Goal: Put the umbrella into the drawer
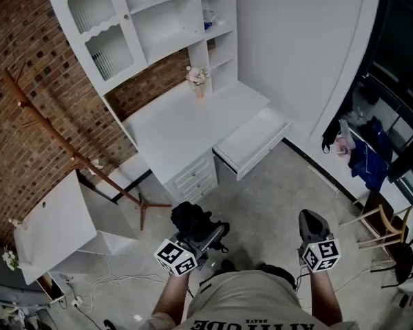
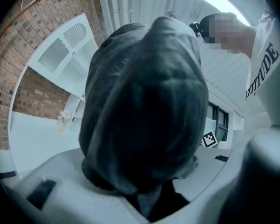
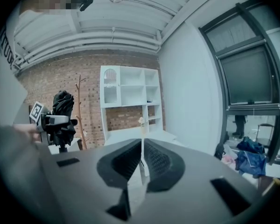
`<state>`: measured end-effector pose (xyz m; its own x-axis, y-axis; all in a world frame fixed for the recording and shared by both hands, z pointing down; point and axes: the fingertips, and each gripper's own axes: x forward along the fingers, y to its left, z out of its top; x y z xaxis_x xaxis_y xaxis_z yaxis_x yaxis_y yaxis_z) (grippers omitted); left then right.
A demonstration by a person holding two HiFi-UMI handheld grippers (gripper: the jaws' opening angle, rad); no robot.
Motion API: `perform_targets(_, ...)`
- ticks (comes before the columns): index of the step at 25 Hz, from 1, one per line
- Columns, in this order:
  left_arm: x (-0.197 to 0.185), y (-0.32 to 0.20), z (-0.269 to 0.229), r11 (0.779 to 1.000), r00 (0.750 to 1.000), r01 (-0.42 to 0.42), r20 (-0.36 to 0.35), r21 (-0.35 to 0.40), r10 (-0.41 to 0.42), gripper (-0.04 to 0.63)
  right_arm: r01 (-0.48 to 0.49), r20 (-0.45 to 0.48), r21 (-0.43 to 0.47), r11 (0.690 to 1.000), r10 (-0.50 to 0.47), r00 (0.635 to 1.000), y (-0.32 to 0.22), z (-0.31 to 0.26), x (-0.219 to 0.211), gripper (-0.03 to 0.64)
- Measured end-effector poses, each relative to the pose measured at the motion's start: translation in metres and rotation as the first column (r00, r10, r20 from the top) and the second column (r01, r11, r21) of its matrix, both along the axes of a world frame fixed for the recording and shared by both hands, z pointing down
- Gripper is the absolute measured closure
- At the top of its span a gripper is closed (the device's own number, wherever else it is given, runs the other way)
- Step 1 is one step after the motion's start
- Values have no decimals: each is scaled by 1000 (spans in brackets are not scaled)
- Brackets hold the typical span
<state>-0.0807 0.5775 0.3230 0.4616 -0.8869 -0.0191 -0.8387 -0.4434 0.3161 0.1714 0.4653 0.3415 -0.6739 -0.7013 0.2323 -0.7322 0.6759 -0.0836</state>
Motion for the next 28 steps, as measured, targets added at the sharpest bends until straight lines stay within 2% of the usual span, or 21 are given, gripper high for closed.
perform_targets(15, -24, -5, 12, 999, 999, -50, -19, -21, 49, 362, -45, -21, -20, 999, 44, 999, 5, 7, -16, 580)
perform_targets(28, -35, -46, 25, 997, 1000, -1, -24, -77, 0, 364, -6, -11, -62, 998, 5, 1000, -48, 26, -34, 580)
